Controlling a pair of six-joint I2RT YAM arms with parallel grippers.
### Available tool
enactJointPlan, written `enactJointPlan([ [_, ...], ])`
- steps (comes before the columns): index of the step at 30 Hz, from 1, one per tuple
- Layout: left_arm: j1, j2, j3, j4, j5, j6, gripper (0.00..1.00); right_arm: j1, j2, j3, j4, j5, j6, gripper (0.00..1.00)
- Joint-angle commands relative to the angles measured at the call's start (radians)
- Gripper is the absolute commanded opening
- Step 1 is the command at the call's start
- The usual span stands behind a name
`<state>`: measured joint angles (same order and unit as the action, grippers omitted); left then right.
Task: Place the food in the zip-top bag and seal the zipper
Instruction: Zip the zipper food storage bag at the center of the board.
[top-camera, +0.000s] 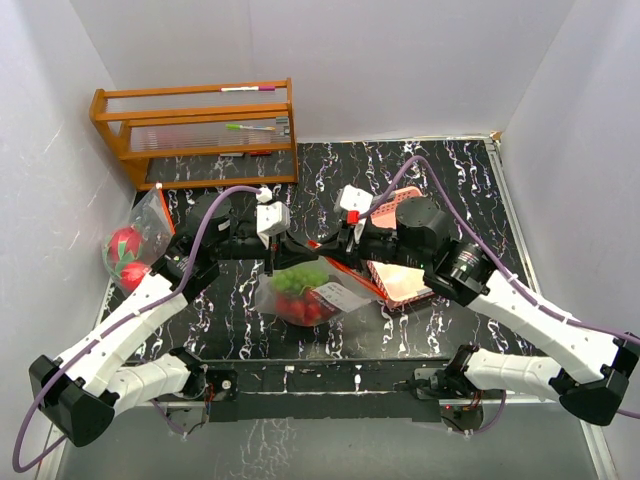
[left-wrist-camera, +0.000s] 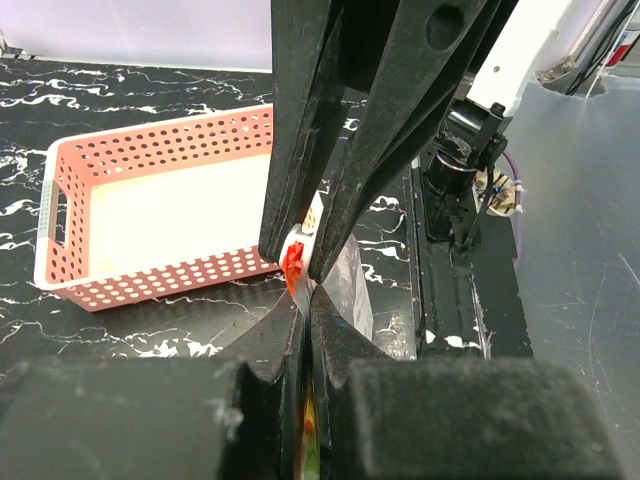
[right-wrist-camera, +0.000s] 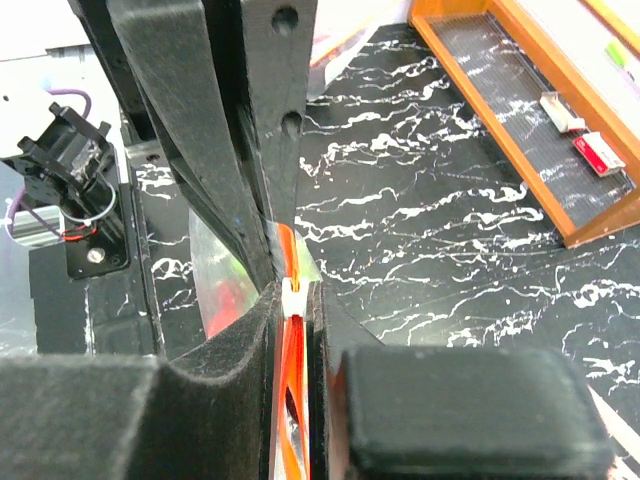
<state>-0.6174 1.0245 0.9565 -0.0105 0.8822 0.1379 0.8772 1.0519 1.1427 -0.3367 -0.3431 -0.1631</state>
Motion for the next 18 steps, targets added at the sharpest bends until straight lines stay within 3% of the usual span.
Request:
enactJointPlan([
  [1, 0.006, -0.050, 0.057, 0.028, 0.026, -0.007, 0.00, -0.012, -0.031, -0.029, -0.016, 0.093, -0.003, 0.09],
  [9, 0.006, -0.069, 0.092, -0.010, -0.013, 0.018, 0.00, -0.012, -0.066, -0.084, -0.016, 0.132, 0.015, 0.09],
  [18, 0.006, -0.102, 0.131, -0.044, -0.222, 0.059, 0.00, -0.014, -0.123, -0.155, -0.013, 0.141, 0.050, 0.09],
])
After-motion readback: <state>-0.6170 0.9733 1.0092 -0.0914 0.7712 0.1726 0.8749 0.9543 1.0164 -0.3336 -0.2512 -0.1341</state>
